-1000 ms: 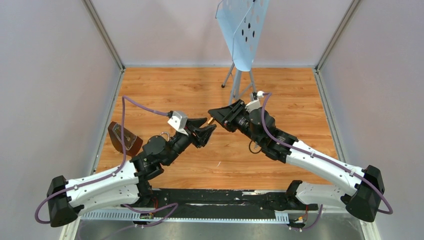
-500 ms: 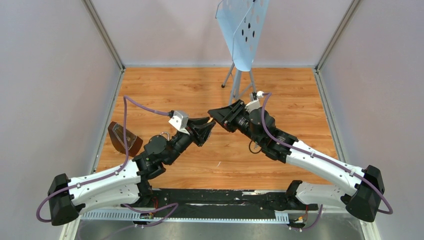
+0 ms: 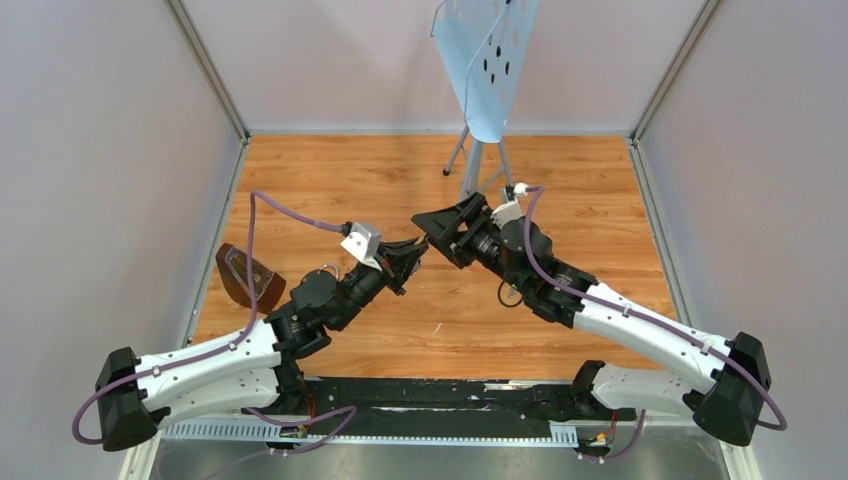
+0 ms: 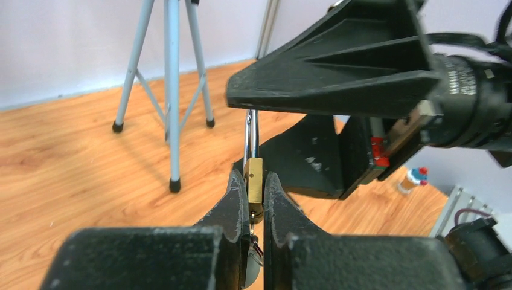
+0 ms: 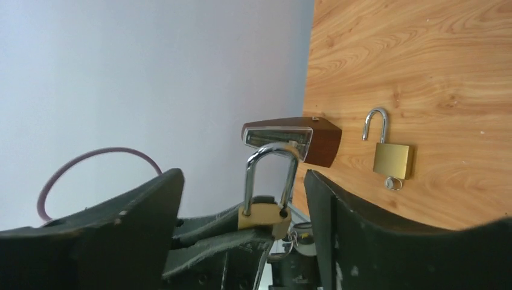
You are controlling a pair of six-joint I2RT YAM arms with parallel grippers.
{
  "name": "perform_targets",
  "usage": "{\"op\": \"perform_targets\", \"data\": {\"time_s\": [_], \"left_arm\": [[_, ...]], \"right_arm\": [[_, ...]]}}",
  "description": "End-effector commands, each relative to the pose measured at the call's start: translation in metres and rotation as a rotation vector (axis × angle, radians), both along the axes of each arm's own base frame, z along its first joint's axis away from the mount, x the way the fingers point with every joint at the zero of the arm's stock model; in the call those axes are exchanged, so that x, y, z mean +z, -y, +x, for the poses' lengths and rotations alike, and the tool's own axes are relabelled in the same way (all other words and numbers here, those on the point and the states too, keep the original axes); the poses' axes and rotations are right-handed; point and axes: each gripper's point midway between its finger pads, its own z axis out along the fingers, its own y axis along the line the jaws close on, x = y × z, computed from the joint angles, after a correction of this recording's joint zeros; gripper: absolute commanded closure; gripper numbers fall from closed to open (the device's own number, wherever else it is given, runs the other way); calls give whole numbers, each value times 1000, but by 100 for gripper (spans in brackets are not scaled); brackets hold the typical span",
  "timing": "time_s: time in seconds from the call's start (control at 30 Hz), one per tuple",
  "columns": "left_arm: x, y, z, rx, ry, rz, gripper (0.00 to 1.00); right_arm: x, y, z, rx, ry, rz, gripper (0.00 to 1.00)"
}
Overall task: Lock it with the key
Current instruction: Lock the lock.
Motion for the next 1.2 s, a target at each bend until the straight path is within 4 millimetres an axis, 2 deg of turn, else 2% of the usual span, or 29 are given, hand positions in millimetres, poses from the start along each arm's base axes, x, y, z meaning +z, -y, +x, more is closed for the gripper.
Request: {"op": "perform_targets", "data": {"time_s": [0.0, 0.03, 0.07, 0.1, 0.13, 0.17, 0.2, 0.23, 0.27, 0.3, 0.33, 0.37, 0.4, 0.43, 0.47, 0.57, 0.6, 0.7, 0.73, 0.83, 1.0, 1.07, 1.17], "left_arm": [[32, -8, 1, 16, -5, -23, 100], [25, -8, 1, 11, -30, 14, 100], [31, -8, 1, -11, -39, 9, 100], [25, -7, 1, -25, -65, 40, 100], [31, -6, -1, -58, -71, 33, 100], [23, -5, -2, -82, -97, 66, 100], [30, -2, -5, -132, -101, 65, 100], [21, 2, -10, -189, -132, 101, 100], [29, 1, -8, -203, -137, 92, 100], [22, 6, -17, -277, -163, 125, 100], [27, 4, -15, -289, -165, 127, 100], [21, 8, -23, -357, -189, 154, 100], [27, 6, -21, -369, -185, 155, 100], [24, 10, -30, -445, -197, 172, 100], [29, 9, -30, -465, -185, 174, 100], [35, 12, -48, -599, -155, 189, 100], [39, 12, -49, -612, -135, 191, 100], [48, 13, -64, -700, -69, 192, 100], [52, 13, -68, -716, -42, 187, 100], [57, 11, -80, -770, 14, 176, 100], [68, 8, -90, -804, 84, 166, 100], [70, 8, -92, -818, 100, 165, 100], [71, 8, -98, -849, 130, 162, 100]], "right_arm": [[7, 18, -7, 18, 129, -35, 17], [5, 25, -9, 26, 165, -62, 15], [1, 33, -11, 33, 199, -88, 15], [2, 42, -14, 35, 244, -110, 15], [0, 51, -17, 46, 296, -142, 15], [3, 59, -21, 55, 363, -170, 16], [7, 66, -30, 85, 434, -195, 17], [9, 73, -35, 98, 493, -225, 18], [11, 81, -41, 109, 548, -255, 18], [12, 87, -46, 120, 589, -282, 19], [16, 93, -51, 121, 629, -299, 19], [15, 97, -58, 143, 651, -321, 20], [19, 99, -66, 169, 689, -321, 22], [24, 98, -77, 213, 731, -311, 24], [30, 97, -87, 253, 768, -299, 28], [37, 93, -100, 329, 825, -300, 37], [36, 92, -100, 343, 826, -310, 40], [36, 94, -92, 308, 822, -348, 61], [37, 96, -89, 290, 833, -363, 62], [46, 101, -92, 275, 903, -385, 55], [54, 95, -117, 407, 1029, -365, 39], [53, 90, -125, 467, 1057, -356, 38], [54, 84, -125, 502, 1083, -360, 40]]}}
